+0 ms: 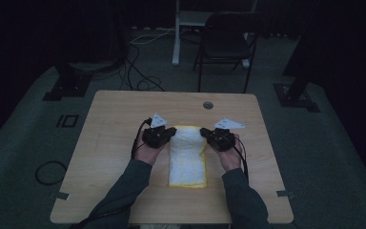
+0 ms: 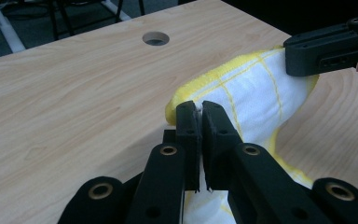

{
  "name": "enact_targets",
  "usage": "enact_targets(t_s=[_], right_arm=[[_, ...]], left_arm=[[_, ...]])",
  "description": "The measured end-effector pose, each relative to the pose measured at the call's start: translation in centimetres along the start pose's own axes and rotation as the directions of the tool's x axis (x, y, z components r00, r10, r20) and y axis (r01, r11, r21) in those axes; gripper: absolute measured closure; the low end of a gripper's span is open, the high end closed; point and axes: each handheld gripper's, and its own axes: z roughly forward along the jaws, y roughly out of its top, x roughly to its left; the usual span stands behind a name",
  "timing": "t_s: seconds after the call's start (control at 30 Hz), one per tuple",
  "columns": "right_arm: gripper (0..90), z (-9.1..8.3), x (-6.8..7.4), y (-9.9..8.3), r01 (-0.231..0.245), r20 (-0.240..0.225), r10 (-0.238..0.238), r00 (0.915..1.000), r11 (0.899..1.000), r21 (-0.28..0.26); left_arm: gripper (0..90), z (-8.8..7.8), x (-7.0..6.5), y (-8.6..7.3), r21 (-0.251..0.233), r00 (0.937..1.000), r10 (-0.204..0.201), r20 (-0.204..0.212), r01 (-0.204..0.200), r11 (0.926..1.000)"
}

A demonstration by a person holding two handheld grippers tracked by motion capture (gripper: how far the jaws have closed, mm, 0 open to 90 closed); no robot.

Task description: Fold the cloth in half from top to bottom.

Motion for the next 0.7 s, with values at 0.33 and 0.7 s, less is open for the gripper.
enact_targets(t_s=[0.33, 0.7], right_arm=[[85.4, -0.9, 1.0, -1.0, 0.01, -0.017, -0.01, 0.9998, 1.0, 0.002], [85.4, -1.6, 1.6, -2.2, 0.015, -0.035, -0.015, 0.9993, 1.0, 0.016]], left_arm=[[86.7, -0.8, -0.8, -1.4, -0.016, 0.9994, -0.03, 0.018, 0.03, 0.9994], [86.6, -1.7, -1.9, -2.7, -0.014, 0.9992, -0.027, 0.031, 0.027, 0.9995]])
